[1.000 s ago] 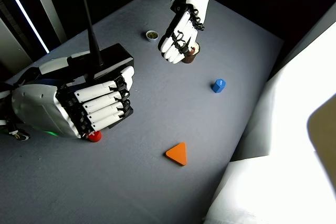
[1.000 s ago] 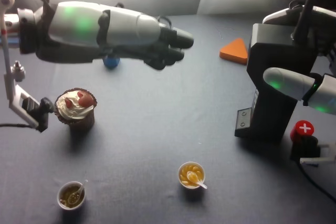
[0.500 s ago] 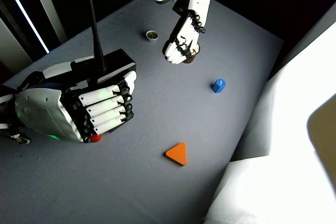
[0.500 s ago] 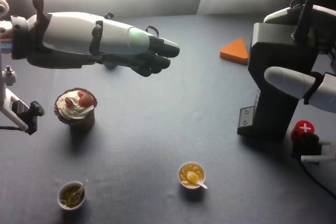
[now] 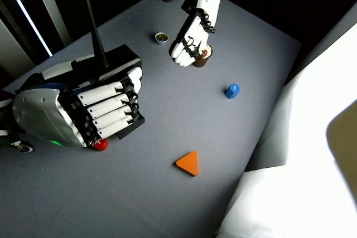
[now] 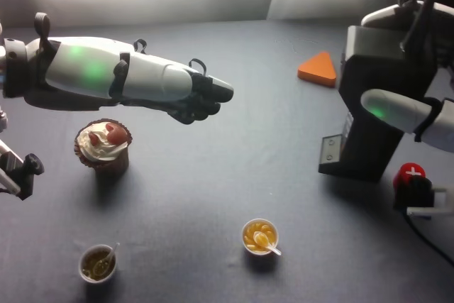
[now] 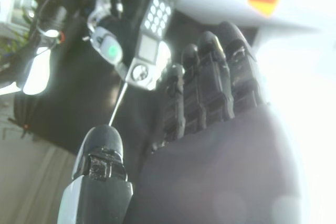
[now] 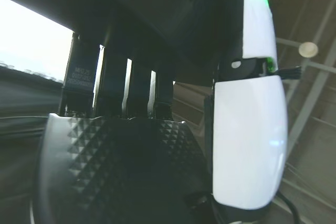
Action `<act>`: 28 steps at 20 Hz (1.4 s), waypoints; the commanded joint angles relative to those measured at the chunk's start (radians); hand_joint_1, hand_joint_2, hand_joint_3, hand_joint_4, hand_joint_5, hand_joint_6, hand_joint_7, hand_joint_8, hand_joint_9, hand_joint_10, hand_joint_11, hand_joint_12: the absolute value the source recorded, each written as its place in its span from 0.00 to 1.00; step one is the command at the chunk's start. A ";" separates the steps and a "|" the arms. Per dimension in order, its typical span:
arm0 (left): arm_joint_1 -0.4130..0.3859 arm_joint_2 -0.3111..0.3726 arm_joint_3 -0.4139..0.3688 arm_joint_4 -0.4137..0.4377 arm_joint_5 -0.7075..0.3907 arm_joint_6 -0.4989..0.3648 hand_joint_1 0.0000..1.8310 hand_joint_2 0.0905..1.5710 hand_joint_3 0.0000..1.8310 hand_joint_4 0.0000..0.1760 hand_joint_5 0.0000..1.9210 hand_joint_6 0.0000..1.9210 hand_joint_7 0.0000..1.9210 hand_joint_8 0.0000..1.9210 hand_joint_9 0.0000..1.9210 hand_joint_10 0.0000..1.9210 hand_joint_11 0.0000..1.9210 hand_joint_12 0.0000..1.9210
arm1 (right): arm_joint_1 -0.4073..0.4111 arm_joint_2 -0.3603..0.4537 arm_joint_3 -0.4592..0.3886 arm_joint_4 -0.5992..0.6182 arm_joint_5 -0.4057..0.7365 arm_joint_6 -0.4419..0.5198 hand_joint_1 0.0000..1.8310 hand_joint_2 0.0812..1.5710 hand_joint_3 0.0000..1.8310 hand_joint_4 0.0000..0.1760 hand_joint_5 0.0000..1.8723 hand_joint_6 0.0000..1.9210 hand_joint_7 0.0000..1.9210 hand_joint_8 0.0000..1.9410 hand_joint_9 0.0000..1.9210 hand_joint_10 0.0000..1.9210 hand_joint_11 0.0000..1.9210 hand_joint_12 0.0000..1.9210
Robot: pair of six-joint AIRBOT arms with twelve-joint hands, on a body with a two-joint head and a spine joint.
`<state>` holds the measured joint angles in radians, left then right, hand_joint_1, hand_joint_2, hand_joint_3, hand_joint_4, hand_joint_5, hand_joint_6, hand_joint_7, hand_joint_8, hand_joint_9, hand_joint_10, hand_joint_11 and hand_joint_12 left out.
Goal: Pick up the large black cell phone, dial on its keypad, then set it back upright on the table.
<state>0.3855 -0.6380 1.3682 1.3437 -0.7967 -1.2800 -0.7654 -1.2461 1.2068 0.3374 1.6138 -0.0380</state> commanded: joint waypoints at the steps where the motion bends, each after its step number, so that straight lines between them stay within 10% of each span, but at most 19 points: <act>1: -0.029 0.005 -0.008 -0.084 -0.053 -0.005 0.00 0.77 0.00 0.37 0.11 0.00 0.14 0.00 0.13 0.00 0.00 0.34 | 0.000 -0.001 0.009 -0.017 0.141 0.019 0.75 0.69 0.00 0.00 0.54 0.44 0.50 0.50 0.48 0.67 0.44 0.70; 3: -0.032 0.004 -0.001 -0.076 -0.052 0.003 0.00 0.77 0.00 0.38 0.10 0.00 0.14 0.00 0.14 0.00 0.00 0.35 | -0.008 -0.004 0.012 -0.017 0.141 0.019 0.81 0.68 0.00 0.00 0.55 0.37 0.52 0.44 0.49 0.58 0.45 0.81; 20: -0.049 0.007 -0.003 -0.061 -0.053 0.002 0.00 0.77 0.00 0.40 0.10 0.00 0.14 0.00 0.13 0.00 0.00 0.33 | -0.035 -0.015 0.013 0.011 0.134 0.031 0.76 0.68 0.00 0.00 0.54 0.43 0.51 0.49 0.49 0.65 0.46 0.69; 28: -0.057 0.005 -0.008 -0.066 -0.054 -0.001 0.00 0.77 0.00 0.37 0.10 0.00 0.15 0.00 0.13 0.00 0.00 0.34 | -0.041 -0.014 0.010 0.011 0.134 0.034 0.81 0.68 0.00 0.00 0.53 0.40 0.49 0.48 0.49 0.58 0.46 0.81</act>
<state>0.3561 -0.6392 1.3609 1.3544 -0.8005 -1.2732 -0.8036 -1.2671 1.2201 0.3695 1.6337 -0.0219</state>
